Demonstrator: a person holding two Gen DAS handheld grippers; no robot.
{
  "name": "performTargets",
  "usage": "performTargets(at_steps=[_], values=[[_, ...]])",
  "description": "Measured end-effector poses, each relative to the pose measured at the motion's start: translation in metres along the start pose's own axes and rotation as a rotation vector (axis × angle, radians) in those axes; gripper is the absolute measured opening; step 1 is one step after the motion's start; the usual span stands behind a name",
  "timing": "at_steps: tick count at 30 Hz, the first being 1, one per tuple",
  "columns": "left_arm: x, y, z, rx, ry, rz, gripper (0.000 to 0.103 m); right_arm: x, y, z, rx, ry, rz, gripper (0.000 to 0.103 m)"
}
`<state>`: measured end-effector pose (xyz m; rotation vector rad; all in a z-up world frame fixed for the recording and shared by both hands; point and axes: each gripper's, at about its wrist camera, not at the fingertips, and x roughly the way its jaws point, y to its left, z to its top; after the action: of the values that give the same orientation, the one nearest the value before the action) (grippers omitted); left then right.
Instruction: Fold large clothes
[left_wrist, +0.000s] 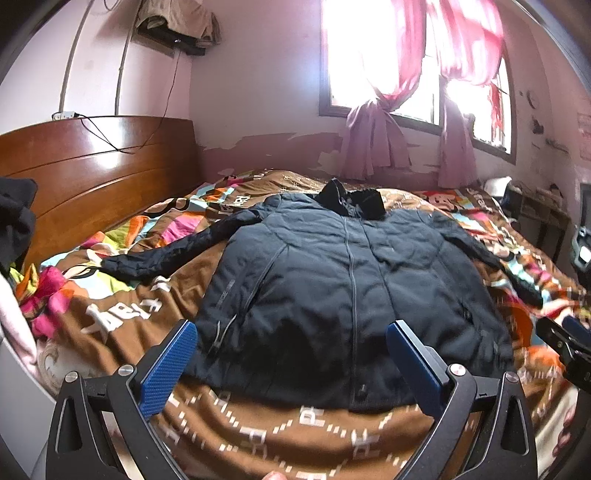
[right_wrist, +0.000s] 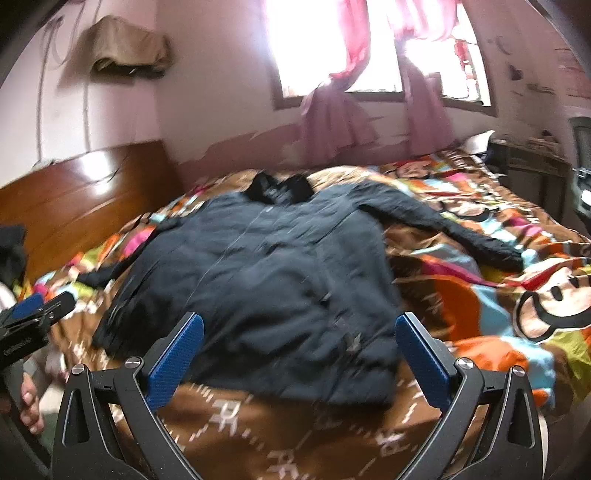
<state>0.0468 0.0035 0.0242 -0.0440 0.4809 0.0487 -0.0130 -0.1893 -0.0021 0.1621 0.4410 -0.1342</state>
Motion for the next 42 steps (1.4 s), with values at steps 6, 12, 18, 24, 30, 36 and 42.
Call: performTargets(at_steps=[6, 12, 18, 24, 30, 36, 42], values=[[0.035, -0.017, 0.038, -0.027, 0.037, 0.025, 0.103, 0.025, -0.048, 0.025, 0.11, -0.044, -0.103, 0.102], [0.074, -0.053, 0.067, 0.037, 0.071, -0.019, 0.103, 0.07, -0.123, 0.05, 0.291, -0.065, -0.208, 0.102], [0.121, -0.1, 0.088, 0.07, 0.125, -0.05, 0.103, 0.139, -0.211, 0.071, 0.464, -0.008, -0.124, 0.102], [0.17, -0.16, 0.113, 0.18, 0.128, -0.103, 0.103, 0.197, -0.261, 0.089, 0.545, -0.01, -0.189, 0.102], [0.23, -0.214, 0.13, 0.215, 0.184, -0.211, 0.103, 0.24, -0.321, 0.082, 0.692, 0.033, -0.274, 0.102], [0.281, -0.267, 0.136, 0.239, 0.202, -0.294, 0.103, 0.257, -0.362, 0.063, 0.823, 0.055, -0.266, 0.102], [0.34, -0.298, 0.141, 0.147, 0.258, -0.36, 0.103, 0.285, -0.391, 0.04, 0.956, 0.09, -0.186, 0.101]])
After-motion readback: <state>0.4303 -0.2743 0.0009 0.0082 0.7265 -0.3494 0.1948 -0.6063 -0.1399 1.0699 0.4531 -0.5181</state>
